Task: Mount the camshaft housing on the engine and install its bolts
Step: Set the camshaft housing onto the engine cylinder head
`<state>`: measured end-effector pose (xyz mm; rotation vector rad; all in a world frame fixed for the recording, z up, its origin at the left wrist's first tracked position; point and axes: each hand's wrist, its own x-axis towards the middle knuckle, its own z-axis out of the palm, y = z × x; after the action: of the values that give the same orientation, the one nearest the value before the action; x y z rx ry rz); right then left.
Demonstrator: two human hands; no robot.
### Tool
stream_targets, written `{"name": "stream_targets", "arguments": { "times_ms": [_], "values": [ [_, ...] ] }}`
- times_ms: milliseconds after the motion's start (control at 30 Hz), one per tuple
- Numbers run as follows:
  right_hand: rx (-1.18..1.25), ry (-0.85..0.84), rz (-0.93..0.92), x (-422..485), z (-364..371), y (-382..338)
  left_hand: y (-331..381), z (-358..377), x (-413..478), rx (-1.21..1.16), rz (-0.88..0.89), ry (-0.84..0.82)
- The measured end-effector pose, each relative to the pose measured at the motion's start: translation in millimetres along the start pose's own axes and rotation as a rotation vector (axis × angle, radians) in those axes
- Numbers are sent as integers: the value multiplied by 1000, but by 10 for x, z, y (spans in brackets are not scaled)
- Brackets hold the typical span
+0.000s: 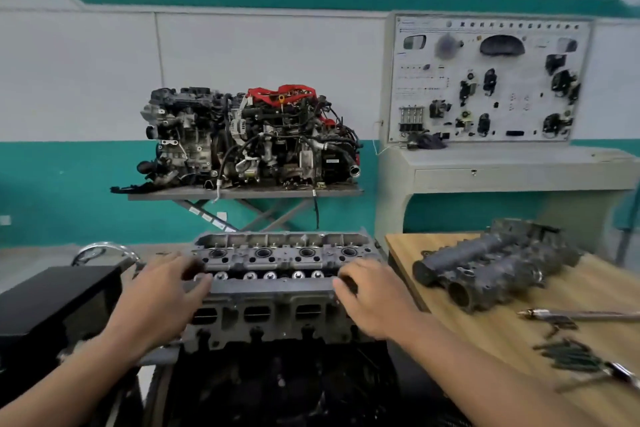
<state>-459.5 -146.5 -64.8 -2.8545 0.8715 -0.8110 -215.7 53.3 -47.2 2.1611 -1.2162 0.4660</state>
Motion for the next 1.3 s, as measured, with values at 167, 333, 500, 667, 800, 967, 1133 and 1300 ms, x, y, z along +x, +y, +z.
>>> {"name": "stream_targets", "arguments": {
  "times_ms": [167, 333, 500, 667, 800, 967, 1133, 1300],
  "values": [
    [71, -22, 32, 320, -111, 149, 754, 414, 461, 85, 284, -88],
    [-75, 82, 121, 763, -421, 1008, 2000, 1044, 1282, 49, 480, -262],
    [-193, 79, 484, 976, -885, 2588, 3236, 1908, 1777, 145, 634, -514],
    [-429, -12, 764, 945, -889, 4117, 3700, 2743, 1639, 259, 639, -967],
    [-558, -166, 837, 1008, -674, 4910, 3738, 3005, 1431, -482, 410, -986],
    [-615, -185, 830, 1138, -552, 5339, 3476, 3220, 1124, -1036, 326, -819],
    [-488, -256, 867, 1139, -566, 5561, 3300, 3399, 1077, -1006, 28, -1034],
    [-491, -215, 812, 1086, -563, 5651, 3466, 3555, 987, -917, -89, -1105]
  ]
}}
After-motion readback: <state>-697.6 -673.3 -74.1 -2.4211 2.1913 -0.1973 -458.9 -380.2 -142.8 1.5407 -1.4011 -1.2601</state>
